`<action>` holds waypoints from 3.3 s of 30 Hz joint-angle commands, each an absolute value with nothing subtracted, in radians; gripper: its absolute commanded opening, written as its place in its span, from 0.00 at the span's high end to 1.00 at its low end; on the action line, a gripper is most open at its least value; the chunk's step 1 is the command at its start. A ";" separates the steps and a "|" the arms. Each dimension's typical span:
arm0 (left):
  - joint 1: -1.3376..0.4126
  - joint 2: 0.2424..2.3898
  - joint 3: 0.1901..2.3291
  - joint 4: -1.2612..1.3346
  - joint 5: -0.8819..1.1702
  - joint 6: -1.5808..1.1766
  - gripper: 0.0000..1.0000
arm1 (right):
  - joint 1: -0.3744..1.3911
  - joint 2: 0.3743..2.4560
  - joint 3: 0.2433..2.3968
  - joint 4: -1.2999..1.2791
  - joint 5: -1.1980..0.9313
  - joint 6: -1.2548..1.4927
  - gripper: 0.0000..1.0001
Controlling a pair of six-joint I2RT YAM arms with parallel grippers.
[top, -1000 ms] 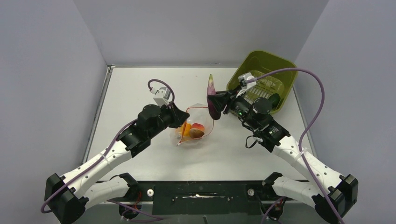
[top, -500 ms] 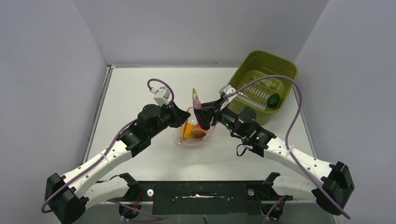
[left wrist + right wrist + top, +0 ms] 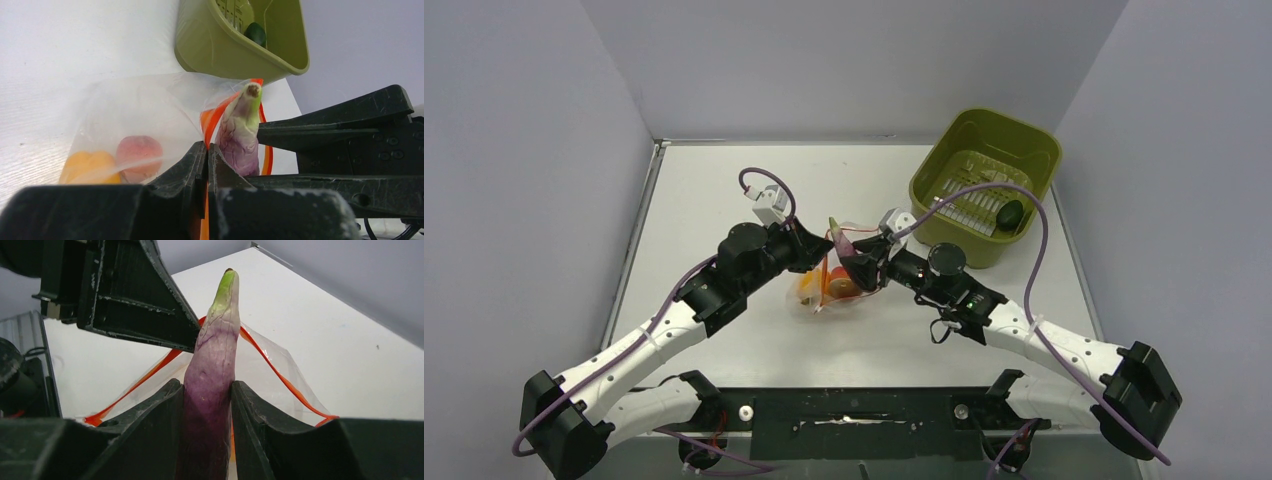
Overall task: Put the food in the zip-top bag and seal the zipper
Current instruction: Place the fake vegetable in the zipper food storage bag, then pick up the fake fruit from the bin.
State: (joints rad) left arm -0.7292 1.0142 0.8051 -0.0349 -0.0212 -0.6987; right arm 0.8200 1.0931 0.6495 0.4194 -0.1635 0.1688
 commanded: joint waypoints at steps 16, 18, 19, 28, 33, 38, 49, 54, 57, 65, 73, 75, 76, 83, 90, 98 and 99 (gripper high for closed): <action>-0.719 0.955 0.792 0.042 0.141 -0.604 1.00 | 0.826 1.044 0.672 0.196 -0.386 -0.508 0.72; -0.720 0.952 0.793 0.032 0.142 -0.597 1.00 | 0.825 1.055 0.690 0.135 -0.356 -0.564 0.72; -0.718 0.953 0.794 0.030 0.141 -0.595 1.00 | 0.823 1.060 0.700 0.112 -0.345 -0.586 0.72; -0.716 0.948 0.797 0.020 0.163 -0.579 1.00 | 0.832 1.115 0.780 -0.038 -0.357 -0.722 0.68; -0.716 0.948 0.793 0.020 0.168 -0.578 1.00 | 0.833 1.144 0.802 -0.084 -0.322 -0.789 0.66; -0.715 0.950 0.793 0.016 0.173 -0.577 1.00 | 0.834 1.162 0.846 -0.155 -0.256 -0.870 0.66; -0.714 0.958 0.797 0.018 0.171 -0.578 1.00 | 0.834 1.195 0.845 -0.131 -0.212 -0.946 0.61; -0.713 0.959 0.796 0.013 0.162 -0.578 1.00 | 0.835 1.184 0.850 -0.099 -0.193 -0.907 0.53; -0.713 0.957 0.797 0.008 0.153 -0.574 1.00 | 0.834 1.176 0.859 -0.115 -0.196 -0.880 0.47; -0.713 0.970 0.801 0.001 0.141 -0.565 1.00 | 0.833 1.122 0.877 -0.139 -0.234 -0.800 0.36; -0.713 0.971 0.818 -0.048 0.062 -0.536 1.00 | 0.828 1.036 0.893 -0.086 -0.333 -0.531 0.32; -0.713 0.969 0.822 -0.054 0.031 -0.523 1.00 | 0.827 1.022 0.899 -0.060 -0.327 -0.411 0.32; -0.714 0.969 0.821 -0.059 0.008 -0.517 1.00 | 0.827 1.017 0.902 -0.052 -0.326 -0.360 0.32; -0.715 0.979 0.790 -0.048 -0.027 -0.502 1.00 | 0.825 1.032 1.018 -0.117 -0.182 0.036 0.33; -0.715 0.969 0.738 -0.022 0.057 -0.407 1.00 | 0.787 1.080 1.172 -0.339 0.097 0.205 0.32; -0.714 1.029 0.710 -0.003 0.096 -0.406 1.00 | 0.590 1.126 1.178 -0.430 0.205 0.336 0.33; -0.715 1.031 0.717 -0.019 0.085 -0.398 1.00 | 0.574 1.132 1.176 -0.427 0.207 0.341 0.33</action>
State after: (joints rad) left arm -0.7181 1.0172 0.6983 -0.0509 0.0742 -0.4358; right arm 0.6102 1.1271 1.1805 -0.4068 0.1146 0.2623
